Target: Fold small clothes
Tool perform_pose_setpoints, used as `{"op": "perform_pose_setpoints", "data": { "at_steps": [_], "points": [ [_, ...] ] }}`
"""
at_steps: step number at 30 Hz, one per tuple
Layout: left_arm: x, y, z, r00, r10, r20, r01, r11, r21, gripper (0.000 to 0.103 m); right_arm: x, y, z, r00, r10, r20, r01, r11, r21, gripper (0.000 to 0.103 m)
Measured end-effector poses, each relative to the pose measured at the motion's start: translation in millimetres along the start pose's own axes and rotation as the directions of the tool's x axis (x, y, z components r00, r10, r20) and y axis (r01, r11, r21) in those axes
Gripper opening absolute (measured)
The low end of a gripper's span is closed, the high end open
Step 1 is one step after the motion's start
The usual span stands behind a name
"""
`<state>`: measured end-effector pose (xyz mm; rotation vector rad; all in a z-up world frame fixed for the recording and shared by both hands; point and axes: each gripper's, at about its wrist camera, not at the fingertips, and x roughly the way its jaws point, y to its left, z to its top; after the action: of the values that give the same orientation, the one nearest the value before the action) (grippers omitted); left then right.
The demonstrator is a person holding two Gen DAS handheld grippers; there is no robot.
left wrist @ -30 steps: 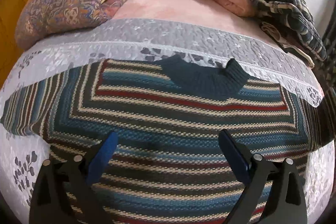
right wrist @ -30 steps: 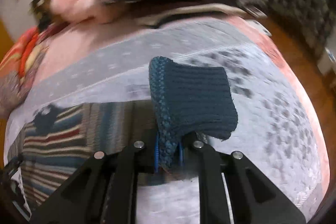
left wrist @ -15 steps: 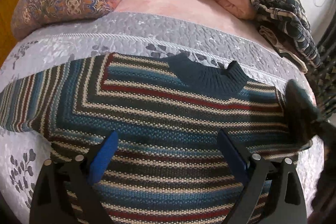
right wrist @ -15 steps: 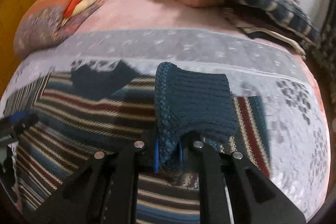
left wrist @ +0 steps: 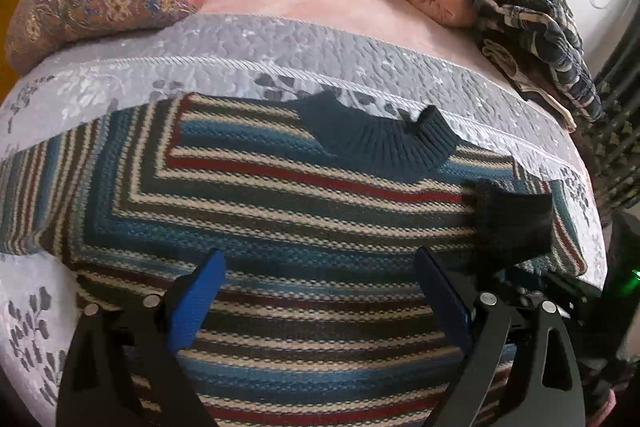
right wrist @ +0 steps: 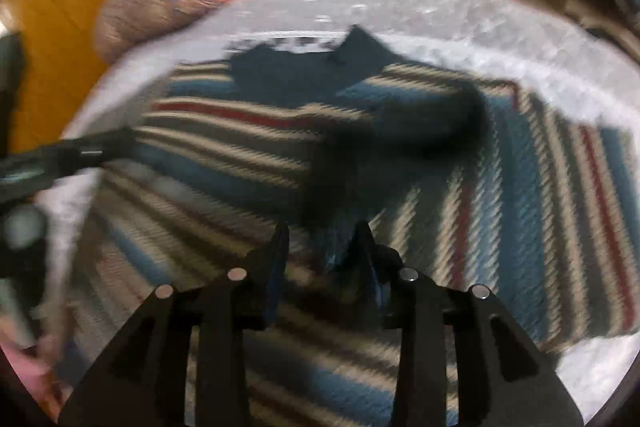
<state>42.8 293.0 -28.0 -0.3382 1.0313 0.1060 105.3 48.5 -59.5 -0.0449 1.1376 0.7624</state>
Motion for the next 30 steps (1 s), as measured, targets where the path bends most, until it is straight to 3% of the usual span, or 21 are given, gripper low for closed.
{"op": "perform_pose_setpoints", "data": {
  "at_steps": [4, 7, 13, 16, 19, 20, 21, 24, 25, 26, 30],
  "points": [
    [9.7, -16.5, -3.5, 0.998, -0.056, -0.027, 0.056, 0.998, 0.008, 0.095, -26.9, -15.5, -14.5, 0.992, 0.126, 0.018, -0.127, 0.989, 0.081, 0.035],
    [18.1, -32.2, -7.0, 0.994, -0.098, -0.057, 0.099, 0.995, 0.024, 0.095, -47.5, -27.6, -25.7, 0.992, 0.118, 0.050, -0.124, 0.984, 0.131, 0.035],
    [51.7, -48.7, -9.2, 0.987, -0.080, -0.136, 0.083, 0.996, 0.019, 0.094, -87.9, -52.1, -56.0, 0.996, 0.052, 0.076, -0.067, 0.976, 0.207, 0.035],
    [71.9, -63.1, -10.6, 0.972, -0.118, -0.202, 0.124, 0.992, 0.022, 0.080, -94.5, -65.6, -63.0, 0.994, 0.057, 0.089, -0.077, 0.967, 0.243, 0.035],
    [80.3, -76.0, -11.1, 0.974, -0.092, -0.205, 0.104, 0.993, 0.050, 0.080, -103.8, -67.8, -67.2, 0.993, 0.050, 0.111, -0.077, 0.964, 0.254, 0.035],
    [81.0, -79.8, -10.4, 0.977, -0.074, -0.199, 0.087, 0.995, 0.057, 0.074, -107.4, -67.7, -68.1, 0.992, 0.041, 0.116, -0.070, 0.965, 0.252, 0.035],
    [79.7, -81.4, -9.3, 0.980, -0.060, -0.191, 0.073, 0.995, 0.062, 0.052, -109.3, -68.9, -67.6, 0.992, 0.034, 0.118, -0.063, 0.966, 0.250, 0.035],
    [69.3, -84.0, -4.7, 0.989, -0.002, -0.145, 0.013, 0.997, 0.077, 0.014, -112.8, -69.6, -66.1, 0.992, 0.005, 0.123, -0.035, 0.969, 0.246, 0.035],
    [61.9, -85.0, -4.1, 0.994, 0.028, -0.109, -0.017, 0.995, 0.097, 0.007, -112.9, -70.1, -64.8, 0.992, -0.001, 0.124, -0.029, 0.969, 0.247, 0.035],
    [55.5, -84.4, -3.0, 0.996, -0.010, -0.087, 0.019, 0.995, 0.099, 0.000, -114.0, -71.7, -63.7, 0.992, -0.017, 0.126, -0.015, 0.969, 0.247, 0.035],
    [25.1, -85.6, -2.7, 0.997, -0.083, 0.001, 0.082, 0.989, 0.123, 0.000, -114.5, -78.1, -57.3, 0.991, -0.054, 0.126, 0.019, 0.965, 0.262, 0.035]
  ]
}}
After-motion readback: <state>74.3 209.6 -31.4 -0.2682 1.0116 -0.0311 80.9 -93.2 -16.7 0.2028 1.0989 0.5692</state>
